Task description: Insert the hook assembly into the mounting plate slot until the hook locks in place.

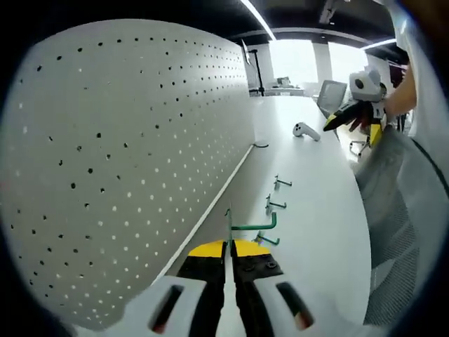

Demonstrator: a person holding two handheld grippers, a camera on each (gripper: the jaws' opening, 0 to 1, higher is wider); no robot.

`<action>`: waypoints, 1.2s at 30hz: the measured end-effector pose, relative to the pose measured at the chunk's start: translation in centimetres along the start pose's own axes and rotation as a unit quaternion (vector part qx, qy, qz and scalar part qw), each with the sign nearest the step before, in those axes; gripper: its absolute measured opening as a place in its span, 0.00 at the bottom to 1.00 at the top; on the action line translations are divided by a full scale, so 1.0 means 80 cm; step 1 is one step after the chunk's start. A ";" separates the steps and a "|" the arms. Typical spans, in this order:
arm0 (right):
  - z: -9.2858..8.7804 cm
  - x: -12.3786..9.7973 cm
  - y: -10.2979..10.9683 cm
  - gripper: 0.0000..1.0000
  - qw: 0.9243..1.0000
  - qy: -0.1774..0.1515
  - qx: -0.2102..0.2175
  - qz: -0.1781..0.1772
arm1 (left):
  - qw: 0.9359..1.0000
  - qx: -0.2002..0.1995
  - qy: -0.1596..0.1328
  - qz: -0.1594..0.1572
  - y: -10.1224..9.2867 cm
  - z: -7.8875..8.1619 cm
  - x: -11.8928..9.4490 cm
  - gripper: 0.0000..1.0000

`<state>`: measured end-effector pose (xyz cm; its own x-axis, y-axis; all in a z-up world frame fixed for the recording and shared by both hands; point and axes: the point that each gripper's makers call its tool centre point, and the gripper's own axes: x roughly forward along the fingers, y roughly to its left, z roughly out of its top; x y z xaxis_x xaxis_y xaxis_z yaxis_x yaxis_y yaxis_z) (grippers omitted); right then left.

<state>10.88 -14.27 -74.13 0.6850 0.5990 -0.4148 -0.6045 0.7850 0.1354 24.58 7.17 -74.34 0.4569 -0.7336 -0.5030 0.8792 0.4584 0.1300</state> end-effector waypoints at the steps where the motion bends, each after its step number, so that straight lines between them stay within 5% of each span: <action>1: 0.000 0.000 0.000 0.74 1.000 -0.001 0.000 0.000 | 1.000 -0.001 -0.005 0.006 0.001 0.003 -0.002 0.03; 13: 0.009 -0.002 0.003 0.74 1.000 -0.011 -0.003 0.003 | 0.997 -0.021 -0.066 0.029 -0.014 0.042 -0.025 0.03; 15: 0.008 -0.002 0.003 0.75 1.000 -0.011 -0.001 0.003 | 0.993 -0.044 -0.100 0.034 -0.016 0.056 -0.030 0.03; 18: 0.010 -0.003 0.004 0.74 1.000 -0.014 0.001 0.003 | 0.995 -0.034 -0.091 0.035 -0.021 0.055 -0.033 0.03; 36: 0.016 -0.005 0.008 0.75 0.999 -0.034 0.007 0.008 | 0.986 -0.056 -0.146 0.051 -0.043 0.103 -0.041 0.03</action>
<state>10.74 -13.79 -72.72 0.7010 0.6212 -0.3502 -0.6108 0.7765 0.1548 21.20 3.87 -66.10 0.5754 -0.7870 -0.2226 0.8141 0.5774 0.0629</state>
